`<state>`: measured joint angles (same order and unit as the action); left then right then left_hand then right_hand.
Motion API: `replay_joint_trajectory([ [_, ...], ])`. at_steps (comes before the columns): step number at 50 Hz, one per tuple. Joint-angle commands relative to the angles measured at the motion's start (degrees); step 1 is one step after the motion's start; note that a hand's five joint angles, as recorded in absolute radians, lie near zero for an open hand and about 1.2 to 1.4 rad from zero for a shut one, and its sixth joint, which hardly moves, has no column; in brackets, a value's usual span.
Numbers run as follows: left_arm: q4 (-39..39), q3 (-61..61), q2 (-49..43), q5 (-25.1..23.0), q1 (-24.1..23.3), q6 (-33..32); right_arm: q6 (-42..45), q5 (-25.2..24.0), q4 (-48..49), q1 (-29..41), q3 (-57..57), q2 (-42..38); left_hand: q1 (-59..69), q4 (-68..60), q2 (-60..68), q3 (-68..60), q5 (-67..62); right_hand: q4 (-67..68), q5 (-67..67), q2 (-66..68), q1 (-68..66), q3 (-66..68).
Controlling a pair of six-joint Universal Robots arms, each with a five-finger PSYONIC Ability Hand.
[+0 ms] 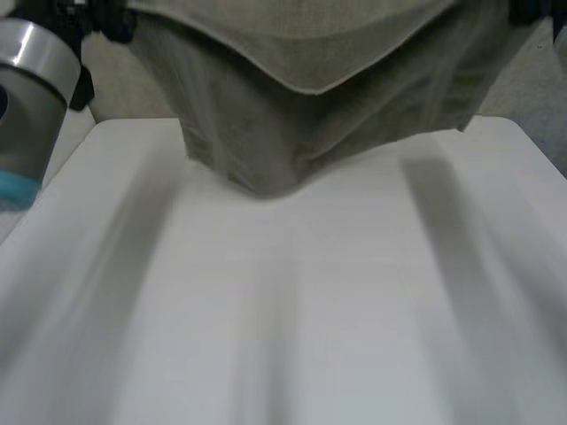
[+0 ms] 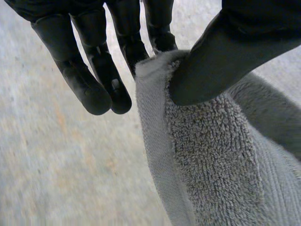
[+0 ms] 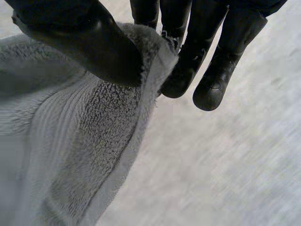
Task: Fold the towel.
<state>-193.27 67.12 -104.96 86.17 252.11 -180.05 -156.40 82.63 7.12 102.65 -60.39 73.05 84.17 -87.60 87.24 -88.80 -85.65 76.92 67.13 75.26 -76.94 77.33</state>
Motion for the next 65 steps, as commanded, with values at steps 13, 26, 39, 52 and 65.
replay_joint_trajectory([
  [13,0.3,27.4,9.2,-0.7,7.0,-12.2,7.2,-2.3,-22.9,-2.5,-19.1,8.9,-4.2,7.6,-7.2,8.8,15.7,3.1,2.9,4.7,-3.1,2.7],
  [26,0.5,36.2,24.5,-7.9,8.5,-12.0,7.3,-9.1,-27.1,-10.9,-23.3,23.0,-4.2,7.6,-7.2,8.8,15.7,3.1,2.9,4.7,-3.1,2.7],
  [39,0.2,38.0,15.2,-7.7,7.9,-12.5,7.5,-13.9,-28.2,-14.1,-25.4,17.0,-4.2,7.6,-7.2,8.8,15.7,3.1,2.9,4.7,-3.1,2.7],
  [52,-0.6,26.9,-4.8,-7.0,7.3,-12.6,7.6,-12.7,-28.0,-13.6,-18.8,-1.1,-4.2,7.6,-7.2,8.8,15.7,3.1,2.9,4.7,-3.1,2.7],
  [65,0.0,12.0,-18.6,-2.0,5.5,-12.6,6.5,-4.2,-23.7,-9.0,-8.6,-16.1,-4.2,7.6,-7.2,8.8,15.7,3.1,2.9,4.7,-3.1,2.7],
])
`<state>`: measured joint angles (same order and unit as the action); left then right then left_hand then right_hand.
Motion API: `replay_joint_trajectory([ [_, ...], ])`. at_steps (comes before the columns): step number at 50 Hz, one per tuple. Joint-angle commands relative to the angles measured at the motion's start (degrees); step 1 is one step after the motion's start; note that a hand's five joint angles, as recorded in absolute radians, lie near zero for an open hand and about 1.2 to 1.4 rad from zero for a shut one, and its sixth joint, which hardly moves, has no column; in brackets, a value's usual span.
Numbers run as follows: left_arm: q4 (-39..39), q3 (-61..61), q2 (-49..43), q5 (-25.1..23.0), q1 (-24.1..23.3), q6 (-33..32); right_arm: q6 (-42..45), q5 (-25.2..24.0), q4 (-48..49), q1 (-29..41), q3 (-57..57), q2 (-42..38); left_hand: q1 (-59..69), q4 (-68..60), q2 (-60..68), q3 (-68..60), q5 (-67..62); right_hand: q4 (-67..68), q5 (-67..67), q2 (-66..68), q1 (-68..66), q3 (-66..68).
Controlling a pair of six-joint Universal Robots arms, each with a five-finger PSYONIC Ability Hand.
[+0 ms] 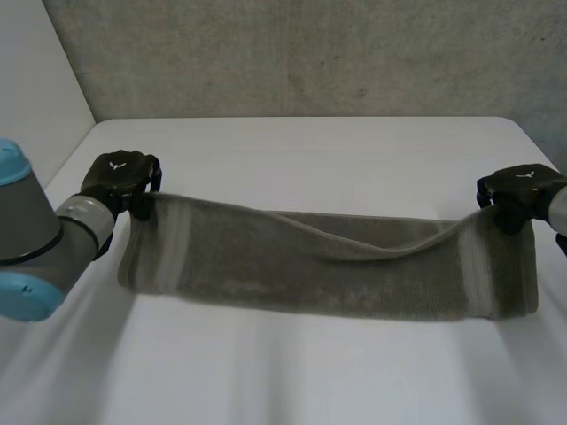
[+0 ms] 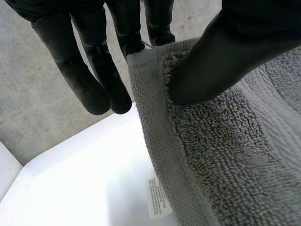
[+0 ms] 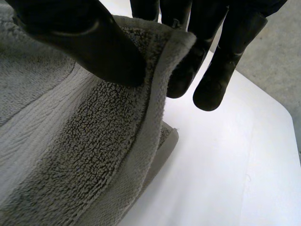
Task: Fold the towel.
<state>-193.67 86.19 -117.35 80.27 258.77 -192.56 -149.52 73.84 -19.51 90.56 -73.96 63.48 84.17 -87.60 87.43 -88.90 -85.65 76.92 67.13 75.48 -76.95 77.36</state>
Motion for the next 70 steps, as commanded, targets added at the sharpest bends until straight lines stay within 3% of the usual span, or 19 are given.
replay_joint_trajectory([
  [1,0.8,-8.6,-7.6,5.0,-1.5,-0.1,-0.4,5.3,3.2,3.3,5.8,-7.7,-4.2,7.6,-7.4,8.9,15.7,3.1,2.9,4.5,-3.1,2.6],
  [20,3.1,-14.2,-14.9,8.8,-3.6,-4.2,0.3,10.8,6.1,4.7,9.5,-14.0,-4.2,7.6,-7.4,8.9,15.7,3.1,2.9,4.5,-3.1,2.6],
  [21,3.1,-14.3,-15.2,8.9,-3.9,-4.2,0.3,11.0,6.0,4.8,9.5,-14.3,-4.2,7.6,-7.4,8.9,15.7,-5.2,-5.4,-3.8,5.2,-5.6],
  [22,3.1,-14.3,-15.2,8.9,-3.9,-4.2,0.3,11.0,6.0,4.8,9.5,-14.3,-4.2,7.6,-7.4,8.9,15.7,-5.3,-5.5,-3.8,5.3,-5.7],
  [24,3.3,-14.4,-15.3,9.2,-4.2,-4.2,0.3,11.5,6.1,4.8,9.5,-14.3,-4.2,7.6,-7.4,8.9,15.7,-48.6,-48.8,-47.2,48.7,-49.1],
  [25,3.3,-14.4,-15.3,9.2,-4.2,-4.2,0.3,11.5,6.1,4.8,9.5,-14.3,-4.2,7.6,-7.4,8.9,15.7,-48.8,-49.0,-47.4,48.9,-49.3],
  [26,3.5,-14.4,-15.0,9.3,-4.4,-4.2,0.0,12.0,6.1,4.8,9.5,-13.9,-18.8,22.2,-22.1,23.5,30.3,-59.2,-59.4,-57.7,59.2,-59.6],
  [27,3.5,-14.4,-15.0,9.3,-4.4,-4.2,0.0,12.0,6.1,4.8,9.5,-13.9,-18.9,22.4,-22.2,23.7,30.4,-59.3,-59.5,-57.8,59.3,-59.7],
  [28,3.9,-14.4,-14.7,9.6,-4.8,-4.2,-0.3,13.2,6.2,4.9,9.5,-13.7,-35.1,38.5,-38.4,39.8,46.6,-66.9,-67.1,-65.5,66.9,-67.4],
  [29,4.5,-14.4,-14.2,10.3,-5.1,-4.2,-0.4,14.1,6.9,5.1,9.4,-13.1,-48.9,52.4,-52.2,53.6,60.4,-66.9,-67.1,-65.5,66.9,-67.4],
  [30,4.5,-14.4,-14.2,10.4,-5.1,-4.2,-0.4,14.1,6.9,5.1,9.4,-13.1,-49.1,52.5,-52.3,53.8,60.5,-66.9,-67.1,-65.5,66.9,-67.4],
  [32,5.7,-14.6,-12.6,13.2,-6.2,-4.2,-0.7,14.7,9.9,5.5,8.0,-10.4,-66.1,69.6,-69.4,70.9,77.6,-66.9,-67.1,-65.5,66.9,-67.4],
  [34,5.9,-14.0,-11.0,14.8,-6.3,-4.3,-1.2,14.5,11.8,5.9,6.5,-7.8,-70.2,73.6,-73.5,74.9,81.7,-66.9,-67.1,-65.5,66.9,-67.4],
  [41,5.8,-10.1,-5.3,15.6,-6.5,-3.5,-4.8,10.7,18.8,5.7,-3.3,5.1,-71.8,75.2,-75.0,76.5,83.2,-66.9,-67.1,-65.5,66.9,-67.4],
  [46,3.9,-4.2,-0.2,12.4,-6.5,-3.4,-5.3,5.2,19.0,5.5,-11.5,12.3,-71.4,74.9,-74.7,76.2,82.9,-66.9,-67.1,-65.5,66.9,-67.4],
  [51,-2.5,6.6,6.2,5.9,-6.5,-3.3,-4.8,0.2,19.0,2.0,-24.0,18.9,-70.9,74.4,-74.2,75.7,82.4,-62.8,-63.0,-61.4,62.8,-63.2],
  [57,-7.3,13.8,9.7,4.5,-6.3,-3.3,-4.6,-1.7,19.8,-1.3,-31.9,19.9,-70.9,74.4,-74.2,75.7,82.4,-63.0,-63.2,-61.5,63.0,-63.4],
  [59,-9.7,17.0,10.8,4.5,-6.1,-3.3,-4.0,-4.5,20.3,-3.6,-35.7,19.7,-70.8,74.2,-74.0,75.5,82.2,-62.6,-62.8,-61.2,62.7,-63.1],
  [70,-12.3,18.7,10.8,4.5,-6.1,-3.3,-0.8,-9.5,27.1,-9.3,-41.4,14.5,-70.9,74.4,-74.2,75.7,82.4,-57.6,-57.8,-56.2,57.6,-58.0],
])
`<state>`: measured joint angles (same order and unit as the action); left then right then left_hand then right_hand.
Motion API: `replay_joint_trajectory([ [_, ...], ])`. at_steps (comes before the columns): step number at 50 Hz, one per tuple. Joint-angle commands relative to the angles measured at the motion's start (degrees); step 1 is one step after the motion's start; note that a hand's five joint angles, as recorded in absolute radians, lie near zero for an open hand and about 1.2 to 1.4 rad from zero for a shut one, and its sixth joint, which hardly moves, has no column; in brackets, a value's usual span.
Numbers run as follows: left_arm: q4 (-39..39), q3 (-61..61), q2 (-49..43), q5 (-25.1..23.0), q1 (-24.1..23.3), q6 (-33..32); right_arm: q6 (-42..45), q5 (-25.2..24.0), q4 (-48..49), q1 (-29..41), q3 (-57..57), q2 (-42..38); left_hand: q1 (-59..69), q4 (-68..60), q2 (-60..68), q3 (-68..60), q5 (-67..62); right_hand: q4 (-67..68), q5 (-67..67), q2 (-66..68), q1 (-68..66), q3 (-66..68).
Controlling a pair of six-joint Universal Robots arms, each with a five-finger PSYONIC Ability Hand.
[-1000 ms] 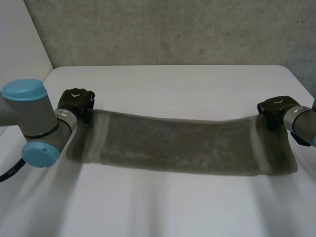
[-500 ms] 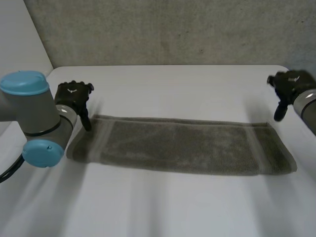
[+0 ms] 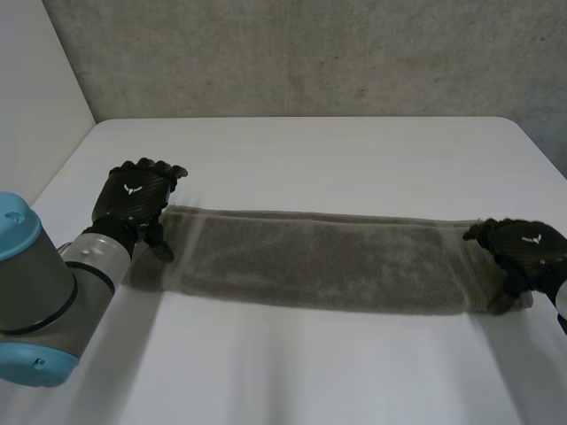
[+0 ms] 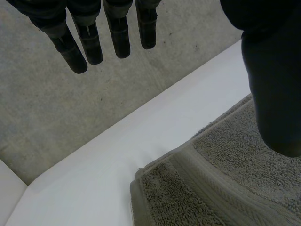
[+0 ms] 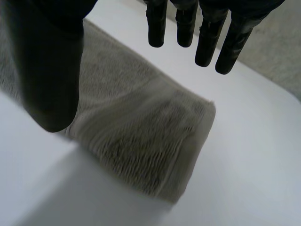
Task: Fold the towel.
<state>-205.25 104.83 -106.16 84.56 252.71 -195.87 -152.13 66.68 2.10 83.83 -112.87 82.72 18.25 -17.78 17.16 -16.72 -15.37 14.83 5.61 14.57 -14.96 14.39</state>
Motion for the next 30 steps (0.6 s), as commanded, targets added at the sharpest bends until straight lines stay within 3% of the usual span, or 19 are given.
replay_joint_trajectory([
  [1,-0.7,0.0,-0.5,0.3,-0.1,0.1,1.8,-2.3,5.6,-2.5,-2.5,-4.8,-4.8,4.4,-3.7,3.3,12.0,4.5,3.7,4.8,-4.4,4.9],
  [10,-0.8,0.1,-0.9,0.3,-0.2,0.1,3.4,-1.9,8.2,-2.6,-2.0,-8.1,-5.0,4.5,-3.9,3.5,12.1,16.3,15.5,16.5,-16.1,16.7],
  [12,-0.9,0.1,-0.9,0.3,0.0,0.1,3.7,-1.8,8.5,-2.7,-1.8,-8.6,-5.0,4.5,-3.9,3.5,12.1,23.7,22.9,23.9,-23.6,24.1],
  [14,-0.9,0.1,-1.0,0.3,0.2,0.1,3.9,-0.8,9.0,-3.1,-1.1,-9.7,-5.0,4.5,-3.9,3.5,12.1,42.8,42.0,43.0,-42.7,43.2],
  [17,-0.9,0.1,-1.0,0.3,0.2,0.1,4.2,0.2,9.0,-3.2,-0.9,-9.9,-5.0,4.5,-3.9,3.5,12.1,49.8,49.0,50.0,-49.6,50.2],
  [18,-0.9,0.1,-1.0,0.3,0.2,0.1,4.5,1.5,9.0,-3.4,-0.4,-10.0,-5.0,4.5,-3.9,3.5,12.1,62.4,61.6,62.7,-62.3,62.8],
  [19,-0.9,0.1,-1.0,0.3,0.2,0.1,4.7,3.1,9.2,-3.8,0.0,-10.0,-5.0,4.5,-3.9,3.5,12.1,65.1,64.4,65.4,-65.0,65.6],
  [22,-0.9,0.1,-1.0,0.3,0.2,0.1,4.7,5.9,9.2,-5.9,0.8,-9.5,-5.0,4.5,-3.9,3.5,12.1,65.2,64.4,65.4,-65.0,65.6],
  [30,-0.8,0.2,-0.5,0.3,0.1,0.1,7.4,7.1,8.6,-13.2,4.4,-7.0,-5.2,4.7,-4.1,3.6,12.3,65.2,64.4,65.4,-65.0,65.6],
])
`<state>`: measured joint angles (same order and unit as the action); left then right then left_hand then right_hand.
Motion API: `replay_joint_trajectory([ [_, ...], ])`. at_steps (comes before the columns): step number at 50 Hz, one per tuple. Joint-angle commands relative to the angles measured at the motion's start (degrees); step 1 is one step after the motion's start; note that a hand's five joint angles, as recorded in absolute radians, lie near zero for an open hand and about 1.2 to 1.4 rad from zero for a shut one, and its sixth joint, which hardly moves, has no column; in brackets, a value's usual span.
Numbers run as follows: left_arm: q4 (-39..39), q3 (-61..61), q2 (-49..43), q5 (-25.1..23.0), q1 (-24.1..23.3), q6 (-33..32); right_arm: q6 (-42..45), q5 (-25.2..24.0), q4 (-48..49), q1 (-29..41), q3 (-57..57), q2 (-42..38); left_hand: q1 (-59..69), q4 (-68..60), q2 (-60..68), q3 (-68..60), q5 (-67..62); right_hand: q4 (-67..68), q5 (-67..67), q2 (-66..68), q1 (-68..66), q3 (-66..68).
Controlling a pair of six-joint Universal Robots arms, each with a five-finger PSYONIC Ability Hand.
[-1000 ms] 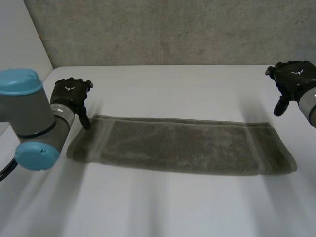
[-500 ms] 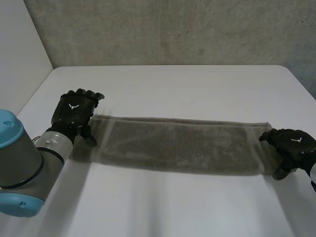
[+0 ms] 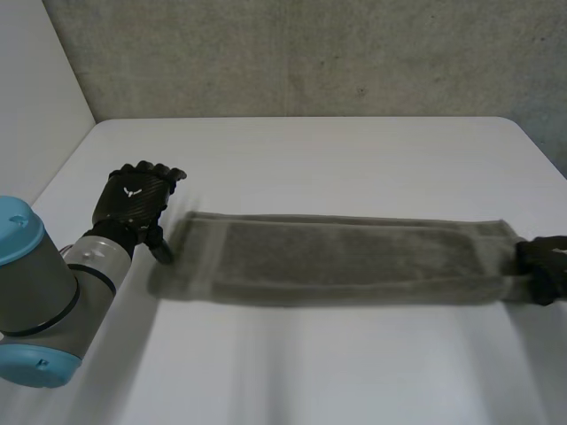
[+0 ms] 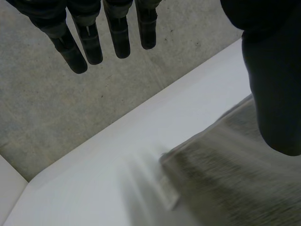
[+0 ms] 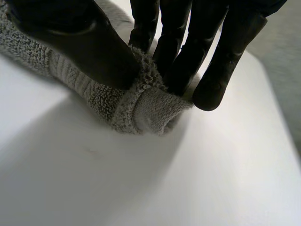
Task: Fold the towel.
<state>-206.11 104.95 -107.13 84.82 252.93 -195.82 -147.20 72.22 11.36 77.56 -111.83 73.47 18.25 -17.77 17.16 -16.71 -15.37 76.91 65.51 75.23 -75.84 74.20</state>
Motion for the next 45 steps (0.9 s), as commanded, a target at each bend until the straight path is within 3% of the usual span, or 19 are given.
replay_joint_trajectory([
  [1,0.1,0.1,0.4,0.0,-0.2,0.0,2.4,1.5,-0.6,-6.9,3.4,2.2,-5.2,4.7,-4.1,3.6,12.3,3.1,4.5,4.8,-4.2,5.8],
  [7,0.1,0.0,0.9,0.1,-0.1,0.0,9.9,2.3,-0.8,-13.1,8.5,1.8,-5.2,4.7,-4.1,3.6,12.3,3.1,4.5,4.8,-4.2,5.8],
  [12,0.2,0.0,1.5,0.1,-0.1,0.0,12.1,2.7,-2.7,-11.8,12.1,2.4,-5.2,4.7,-4.1,3.6,12.3,3.1,4.5,4.8,-4.2,5.8],
  [14,0.2,0.0,1.7,0.1,-0.1,0.0,11.1,2.9,-4.3,-8.4,13.8,2.6,-5.3,4.9,-4.3,3.8,12.5,3.1,4.5,4.8,-4.2,5.8],
  [16,0.2,-0.4,2.2,0.2,-0.2,0.0,7.5,4.1,-7.0,1.3,19.2,2.8,-5.5,5.0,-4.4,4.0,12.6,3.1,4.5,4.8,-4.2,5.8],
  [17,0.2,-0.5,2.2,0.2,-0.2,0.0,7.5,4.2,-7.1,1.4,19.2,2.8,-5.5,5.0,-4.4,4.0,12.6,3.1,4.5,4.8,-4.2,5.8],
  [19,0.2,-0.7,2.4,0.3,-0.2,0.1,2.8,6.3,-8.6,9.9,23.8,3.0,-5.5,5.0,-4.4,4.0,12.6,3.1,4.5,4.8,-4.2,5.8],
  [22,0.1,-1.3,2.7,0.4,-0.5,0.1,1.1,7.4,-8.7,14.0,25.9,2.6,-5.5,5.0,-4.4,4.0,12.6,3.1,4.5,4.8,-4.2,5.8],
  [24,0.2,-2.0,3.0,0.5,-0.9,0.3,0.5,9.2,-8.3,25.5,29.4,1.2,-5.5,5.0,-4.4,4.0,12.6,3.1,4.5,4.8,-4.2,5.8],
  [25,0.2,-2.0,3.0,0.5,-0.9,0.3,0.5,9.2,-8.3,25.5,29.4,1.2,-5.5,5.0,-4.4,4.0,12.6,3.1,4.5,4.8,-4.2,5.8],
  [27,0.1,-2.5,3.2,0.6,-1.0,1.0,0.7,10.7,-8.2,36.9,32.9,-4.1,-5.5,5.0,-4.4,4.0,12.6,3.1,4.5,4.8,-4.2,5.8],
  [30,0.1,-2.7,3.2,0.6,-1.4,1.5,0.7,11.5,-8.3,41.5,34.3,-6.7,-5.5,5.0,-4.4,4.0,12.6,3.1,4.5,4.8,-4.2,5.8],
  [32,0.2,-3.1,3.2,0.6,-2.1,2.5,1.0,12.1,-8.3,48.4,35.4,-11.0,-5.5,5.0,-4.4,4.0,12.6,3.1,4.5,4.8,-4.2,5.8],
  [38,0.1,-3.6,3.2,0.6,-3.1,2.7,2.2,11.9,-8.3,55.1,35.7,-18.4,-5.5,5.0,-4.4,4.0,12.6,3.1,4.5,4.8,-4.2,5.8],
  [44,0.1,-4.8,2.5,0.7,-4.2,2.7,1.7,11.1,-8.1,56.1,35.1,-19.1,-5.5,5.0,-4.4,4.0,12.6,2.8,4.2,4.5,-3.9,5.5],
  [45,0.1,-5.4,2.3,0.8,-4.7,2.7,1.3,10.8,-7.9,55.7,34.5,-18.7,-5.7,5.2,-4.6,4.1,12.8,-21.8,-20.4,-20.2,20.8,-19.1],
])
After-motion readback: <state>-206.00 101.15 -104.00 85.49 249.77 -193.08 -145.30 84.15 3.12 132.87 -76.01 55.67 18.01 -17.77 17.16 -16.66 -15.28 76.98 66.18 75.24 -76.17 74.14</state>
